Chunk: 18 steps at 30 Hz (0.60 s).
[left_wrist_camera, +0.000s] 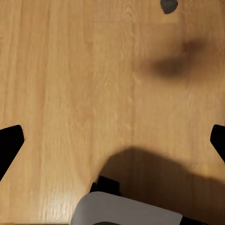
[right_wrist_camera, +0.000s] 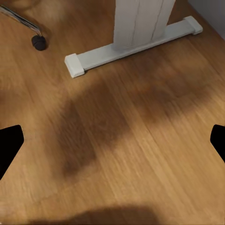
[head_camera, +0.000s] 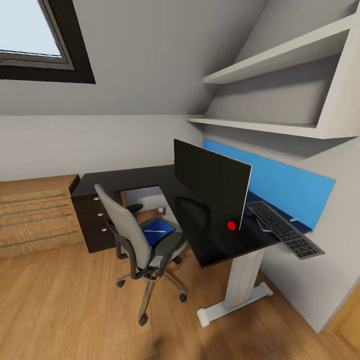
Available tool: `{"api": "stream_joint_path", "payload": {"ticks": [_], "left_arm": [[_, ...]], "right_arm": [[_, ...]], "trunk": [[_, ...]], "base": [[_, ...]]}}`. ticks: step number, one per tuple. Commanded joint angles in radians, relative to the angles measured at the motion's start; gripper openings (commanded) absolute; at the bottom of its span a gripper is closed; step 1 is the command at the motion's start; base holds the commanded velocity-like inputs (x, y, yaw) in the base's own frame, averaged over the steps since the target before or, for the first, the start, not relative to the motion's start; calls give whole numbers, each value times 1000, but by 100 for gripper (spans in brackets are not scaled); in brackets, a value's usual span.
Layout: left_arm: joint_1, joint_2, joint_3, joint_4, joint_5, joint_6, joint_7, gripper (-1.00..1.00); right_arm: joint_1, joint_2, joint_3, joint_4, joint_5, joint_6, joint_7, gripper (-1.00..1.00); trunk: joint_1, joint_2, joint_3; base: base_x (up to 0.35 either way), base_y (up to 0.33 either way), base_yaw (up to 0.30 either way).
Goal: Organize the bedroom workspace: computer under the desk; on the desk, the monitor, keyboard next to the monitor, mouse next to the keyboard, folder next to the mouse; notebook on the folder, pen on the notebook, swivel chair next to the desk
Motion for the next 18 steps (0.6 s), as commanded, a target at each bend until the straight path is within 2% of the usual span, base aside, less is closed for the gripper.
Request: {"api": "stream_joint_path", "payload": {"ticks": [1,7,18], "left_arm": [[1,0,2,-2,1,-2,0,100],[0,0,3,-2,2,-36,0,100],[1,0,4,-2,2,-44,0,100]], "right_arm": [[-1,0,-1,1,1,-3,-2,100],[-1,-1,-1,1,1,-3,-2,100],[-1,-1,-1,2,3,-3,-2,100]], "trunk": [[0,0,-1],[0,0,-1],[0,0,-1]], "base": [[0,-1,258],[0,0,258],[0,0,258]]}}
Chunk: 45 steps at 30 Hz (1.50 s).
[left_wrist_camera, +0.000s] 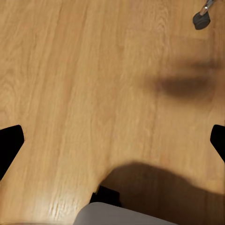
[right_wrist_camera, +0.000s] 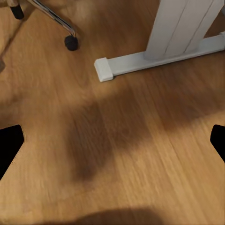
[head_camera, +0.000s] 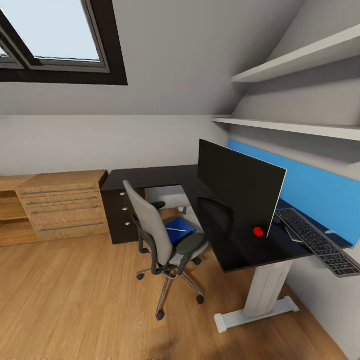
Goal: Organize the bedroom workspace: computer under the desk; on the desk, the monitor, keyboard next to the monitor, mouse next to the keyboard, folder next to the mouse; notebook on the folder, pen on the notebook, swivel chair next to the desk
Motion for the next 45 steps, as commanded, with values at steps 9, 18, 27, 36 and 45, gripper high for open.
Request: {"api": "stream_joint_path", "payload": {"ticks": [9,18,27,36,45], "left_arm": [[1,0,1,-2,0,-1,0,100],[0,0,0,-2,0,-1,0,100],[0,-1,0,-2,0,-1,0,100],[0,0,2,-3,2,-1,0,100],[0,-1,5,-43,7,1,6,100]], "right_arm": [[-1,0,-1,0,1,-3,-2,100],[-1,0,-1,0,1,-3,-2,100],[-1,0,-1,-1,1,-3,-2,100],[-1,-4,-1,0,1,-4,-2,100],[-1,-7,-3,0,1,-3,-2,100]], "trunk": [[0,0,-3],[0,0,-6],[0,0,-10],[0,0,-11],[12,-21,-20]], "base": [[0,0,258],[-21,0,259],[-208,0,261],[-19,0,67],[-1,0,2]]}}
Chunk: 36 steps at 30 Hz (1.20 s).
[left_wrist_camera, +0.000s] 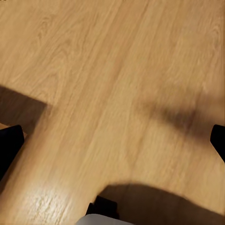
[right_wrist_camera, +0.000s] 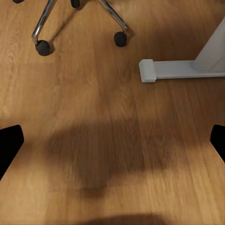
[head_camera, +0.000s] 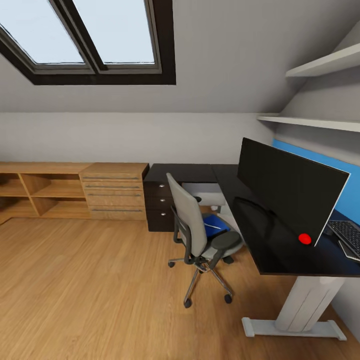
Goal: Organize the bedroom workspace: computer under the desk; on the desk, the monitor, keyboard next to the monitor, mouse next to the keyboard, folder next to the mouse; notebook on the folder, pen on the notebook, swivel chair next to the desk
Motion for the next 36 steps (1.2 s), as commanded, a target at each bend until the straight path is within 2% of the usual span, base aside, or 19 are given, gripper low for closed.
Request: {"api": "stream_joint_path", "payload": {"ticks": [1,5,8,13,14,16,17,18,20,22,25,27,28,29,30,33,36], "left_arm": [[1,0,1,-4,1,0,2,100],[1,2,2,-7,19,4,2,100],[1,1,1,-9,77,5,1,100],[0,21,2,-5,93,21,2,100],[-1,30,1,-85,90,45,-4,100],[-1,30,1,-114,89,67,-4,100],[-1,32,0,-317,87,330,-6,100],[-1,32,0,-346,87,361,-6,100],[-1,33,0,-488,86,475,-6,100],[-1,33,0,-556,86,522,-6,100],[-1,32,1,-774,89,679,-5,100],[0,31,2,-842,90,728,-5,100],[0,30,2,-890,92,760,-5,100],[0,30,2,-897,92,765,-5,100],[0,30,2,-911,93,773,-5,100],[0,30,2,-934,94,777,-5,100],[4,30,3,-1016,94,780,-5,100]], "right_arm": [[-1,0,-1,0,1,-3,-2,100],[-1,-4,-2,-4,1,-4,-2,100],[-4,-22,-4,-9,1,-4,-2,100],[-11,-37,-4,-10,-1,-13,-2,100],[-15,-43,-4,-17,0,-44,-2,100],[-15,-43,-5,-21,1,-44,-2,100],[-59,-10,-6,-55,-5,-36,-4,100],[-68,-5,-6,-58,-5,-35,-4,100],[-135,11,-6,-63,-5,-14,-5,100],[-169,17,-6,-64,-5,7,-5,100],[-299,32,-6,-55,-6,129,-7,100],[-355,35,-6,-40,-7,176,-8,100],[-424,37,-6,-9,-8,209,-8,100],[-439,37,-6,-1,-8,214,-8,100],[-478,37,-6,20,-8,224,-9,100],[-522,35,-6,43,-8,230,-13,100],[-562,33,-6,67,-8,234,-33,100]], "trunk": [[4,-8,-4],[19,-36,-17],[31,-57,-26],[50,-92,-42],[54,-99,-45],[61,-113,-51],[65,-120,-54],[69,-127,-57],[77,-141,-64],[84,-155,-70],[96,-176,-79],[104,-190,-86],[107,-197,-89],[111,-204,-92],[115,-211,-95],[127,-232,-104],[138,-253,-114]], "base": [[0,0,0],[0,0,0],[0,0,0],[0,0,0],[0,0,0],[0,0,0],[0,0,0],[0,0,0],[0,0,0],[0,0,0],[0,0,0],[0,0,0],[0,0,0],[0,0,0],[0,0,0],[0,0,0],[0,0,0]]}}
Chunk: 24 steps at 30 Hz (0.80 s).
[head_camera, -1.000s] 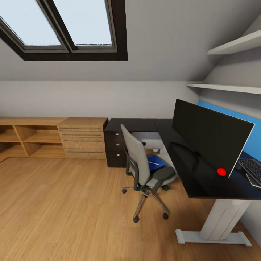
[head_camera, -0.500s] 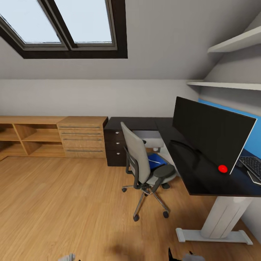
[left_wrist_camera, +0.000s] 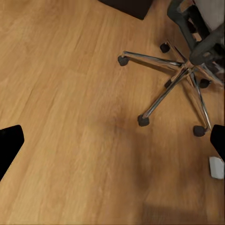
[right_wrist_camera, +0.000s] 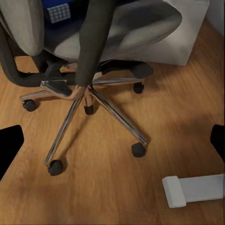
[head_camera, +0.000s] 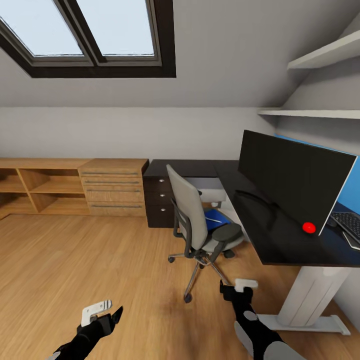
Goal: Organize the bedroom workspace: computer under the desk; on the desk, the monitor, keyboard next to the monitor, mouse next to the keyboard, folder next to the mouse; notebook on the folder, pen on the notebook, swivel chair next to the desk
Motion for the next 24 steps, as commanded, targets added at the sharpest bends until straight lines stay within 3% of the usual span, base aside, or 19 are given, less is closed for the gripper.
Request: {"api": "stream_joint_path", "payload": {"ticks": [1,3,5,11,19,24], "left_arm": [[6,0,1,-22,8,6,0,100],[41,0,1,-75,9,7,-1,100],[119,1,3,-149,9,5,-1,100],[167,13,15,-184,9,2,-6,100],[183,12,34,-205,11,0,-12,100],[223,12,33,-235,10,-10,-39,100]], "right_arm": [[-7,0,-2,5,-1,-3,-8,100],[-21,0,-2,11,-1,-3,-25,100],[-37,-1,-2,15,-1,-4,-39,100],[-45,-3,-11,40,-2,-21,-44,100],[-46,2,-12,42,-1,-62,-46,100],[-46,-2,-12,39,1,-70,-45,100]], "trunk": [[4,-8,-4],[12,-22,-10],[19,-36,-17],[42,-78,-35],[73,-134,-60],[92,-169,-76]], "base": [[0,0,0],[0,0,0],[0,0,0],[0,0,0],[0,0,0],[0,0,0]]}}
